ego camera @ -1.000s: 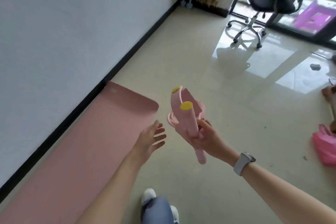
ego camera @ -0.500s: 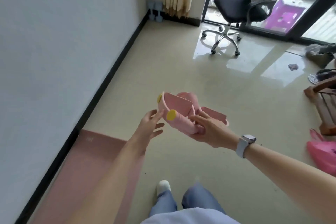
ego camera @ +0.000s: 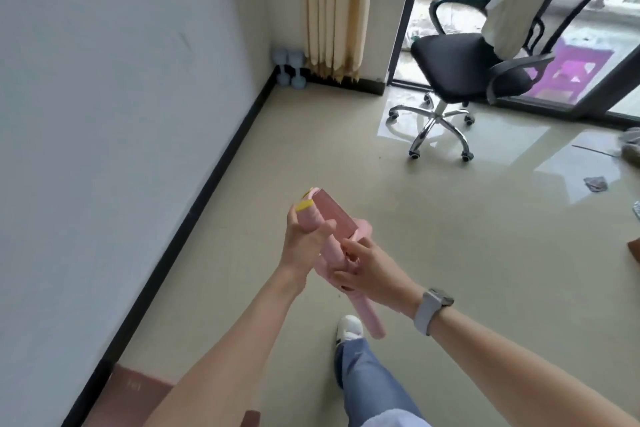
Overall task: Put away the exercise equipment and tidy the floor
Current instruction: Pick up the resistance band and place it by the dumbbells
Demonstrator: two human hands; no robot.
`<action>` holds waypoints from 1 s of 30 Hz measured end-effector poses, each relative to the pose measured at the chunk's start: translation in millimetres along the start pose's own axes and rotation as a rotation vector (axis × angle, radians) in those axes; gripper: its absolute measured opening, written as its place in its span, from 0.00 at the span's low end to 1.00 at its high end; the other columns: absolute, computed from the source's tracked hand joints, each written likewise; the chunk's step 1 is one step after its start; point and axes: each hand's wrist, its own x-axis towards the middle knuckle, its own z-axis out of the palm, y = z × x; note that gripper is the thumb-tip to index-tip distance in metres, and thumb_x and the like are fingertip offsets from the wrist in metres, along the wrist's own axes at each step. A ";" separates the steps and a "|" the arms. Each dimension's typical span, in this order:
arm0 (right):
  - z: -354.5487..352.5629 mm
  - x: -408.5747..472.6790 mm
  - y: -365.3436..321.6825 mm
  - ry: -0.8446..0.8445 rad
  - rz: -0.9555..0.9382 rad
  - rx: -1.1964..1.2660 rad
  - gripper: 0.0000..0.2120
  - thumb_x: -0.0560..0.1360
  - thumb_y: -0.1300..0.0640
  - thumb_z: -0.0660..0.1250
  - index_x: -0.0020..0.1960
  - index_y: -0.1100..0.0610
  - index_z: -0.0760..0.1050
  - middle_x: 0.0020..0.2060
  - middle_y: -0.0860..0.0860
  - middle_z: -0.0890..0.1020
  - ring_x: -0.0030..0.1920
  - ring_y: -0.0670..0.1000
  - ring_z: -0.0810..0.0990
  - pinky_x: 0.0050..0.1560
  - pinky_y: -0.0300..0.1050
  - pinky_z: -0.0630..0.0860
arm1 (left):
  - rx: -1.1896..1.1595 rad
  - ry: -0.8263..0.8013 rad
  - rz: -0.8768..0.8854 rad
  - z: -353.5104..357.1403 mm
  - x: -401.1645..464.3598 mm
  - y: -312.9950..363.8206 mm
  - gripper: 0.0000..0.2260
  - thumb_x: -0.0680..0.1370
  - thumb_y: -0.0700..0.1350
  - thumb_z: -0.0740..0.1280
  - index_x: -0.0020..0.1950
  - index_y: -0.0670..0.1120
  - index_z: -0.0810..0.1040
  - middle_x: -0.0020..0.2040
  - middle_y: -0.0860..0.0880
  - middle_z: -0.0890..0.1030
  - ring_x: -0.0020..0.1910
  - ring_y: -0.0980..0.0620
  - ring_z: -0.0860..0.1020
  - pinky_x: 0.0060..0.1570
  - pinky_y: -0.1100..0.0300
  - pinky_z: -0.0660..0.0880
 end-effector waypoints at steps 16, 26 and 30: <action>-190.1 389.5 -35.4 -0.040 0.364 0.933 0.10 0.79 0.52 0.57 0.50 0.56 0.74 0.42 0.54 0.76 0.39 0.53 0.78 0.43 0.44 0.75 | 0.226 -0.090 0.057 -45.1 328.2 178.3 0.04 0.71 0.42 0.69 0.37 0.44 0.76 0.33 0.48 0.78 0.32 0.57 0.76 0.35 0.68 0.73; -275.5 630.8 -101.3 -0.509 0.647 0.796 0.24 0.72 0.34 0.59 0.49 0.56 0.70 0.38 0.56 0.77 0.38 0.54 0.80 0.36 0.39 0.74 | 0.677 -0.298 0.147 -87.5 533.4 259.1 0.09 0.73 0.38 0.69 0.45 0.52 0.73 0.35 0.58 0.73 0.33 0.70 0.72 0.36 0.79 0.65; -296.7 706.7 -92.9 -0.422 0.734 0.828 0.17 0.72 0.44 0.63 0.48 0.58 0.70 0.38 0.56 0.76 0.33 0.51 0.78 0.35 0.38 0.73 | 0.773 -0.402 0.092 -90.2 616.2 280.7 0.13 0.73 0.43 0.69 0.56 0.44 0.75 0.44 0.52 0.77 0.43 0.57 0.74 0.44 0.74 0.70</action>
